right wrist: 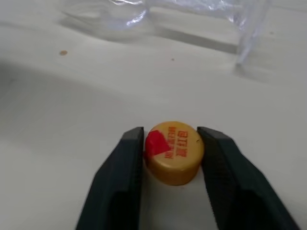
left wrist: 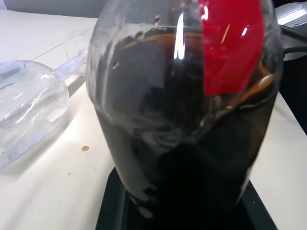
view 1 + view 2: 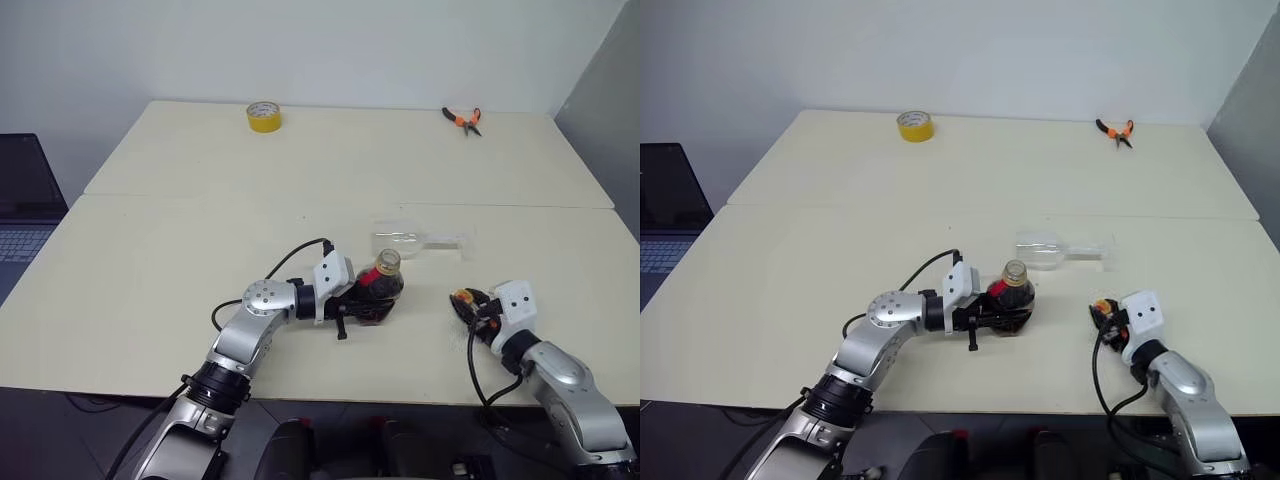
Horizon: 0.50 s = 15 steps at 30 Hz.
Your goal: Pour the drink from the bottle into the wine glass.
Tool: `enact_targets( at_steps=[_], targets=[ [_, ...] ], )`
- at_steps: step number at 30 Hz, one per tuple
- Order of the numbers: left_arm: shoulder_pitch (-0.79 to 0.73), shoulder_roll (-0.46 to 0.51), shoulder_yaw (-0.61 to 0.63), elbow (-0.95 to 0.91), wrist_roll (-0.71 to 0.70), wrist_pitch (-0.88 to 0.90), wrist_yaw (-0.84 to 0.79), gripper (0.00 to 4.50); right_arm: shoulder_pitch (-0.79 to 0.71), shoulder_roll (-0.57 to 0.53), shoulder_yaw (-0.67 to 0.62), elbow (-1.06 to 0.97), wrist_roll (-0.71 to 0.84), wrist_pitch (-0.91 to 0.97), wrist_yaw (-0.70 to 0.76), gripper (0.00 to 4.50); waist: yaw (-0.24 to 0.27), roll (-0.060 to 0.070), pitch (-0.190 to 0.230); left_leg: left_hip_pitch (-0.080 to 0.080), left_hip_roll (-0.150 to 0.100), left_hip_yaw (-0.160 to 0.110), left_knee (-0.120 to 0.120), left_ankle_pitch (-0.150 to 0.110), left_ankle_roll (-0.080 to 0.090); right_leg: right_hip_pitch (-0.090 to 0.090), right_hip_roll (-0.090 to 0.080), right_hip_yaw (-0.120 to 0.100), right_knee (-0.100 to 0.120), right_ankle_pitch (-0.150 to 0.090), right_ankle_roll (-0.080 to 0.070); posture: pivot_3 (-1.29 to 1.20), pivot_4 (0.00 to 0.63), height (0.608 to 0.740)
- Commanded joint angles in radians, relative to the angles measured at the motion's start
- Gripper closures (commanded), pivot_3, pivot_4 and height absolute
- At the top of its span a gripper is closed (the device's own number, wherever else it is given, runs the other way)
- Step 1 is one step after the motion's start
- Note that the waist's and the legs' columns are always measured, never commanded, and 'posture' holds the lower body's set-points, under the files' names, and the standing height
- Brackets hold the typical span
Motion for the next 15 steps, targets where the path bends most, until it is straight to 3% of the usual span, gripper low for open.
enact_targets(
  at_steps=[1,5,15],
  targets=[
    [-0.015,-0.003,0.004,-0.064,-0.018,-0.009,-0.003,3.76,0.013,0.014,-0.037,-0.024,0.041,0.023,0.022,1.31,0.000,0.000,0.000,0.000,0.000,0.000,0.000,0.000,0.000,0.000,0.000,0.000,0.000,0.000,0.000,0.00,0.150,0.740],
    [-0.015,-0.004,0.008,-0.062,-0.019,-0.011,0.004,3.76,0.019,0.024,-0.065,-0.047,0.069,0.030,0.036,0.00,0.000,0.000,0.000,0.000,0.000,0.000,0.000,0.000,0.000,0.000,0.000,0.000,0.000,0.000,0.000,0.00,0.150,0.740],
    [-0.011,-0.014,0.059,-0.060,-0.023,-0.020,0.080,3.76,0.085,-0.015,-0.154,-0.196,0.085,0.042,0.045,0.00,-0.001,0.000,0.000,0.000,0.000,0.000,0.000,0.000,0.000,0.000,0.000,0.000,0.001,0.000,0.000,0.00,0.150,0.740]
  ],
)
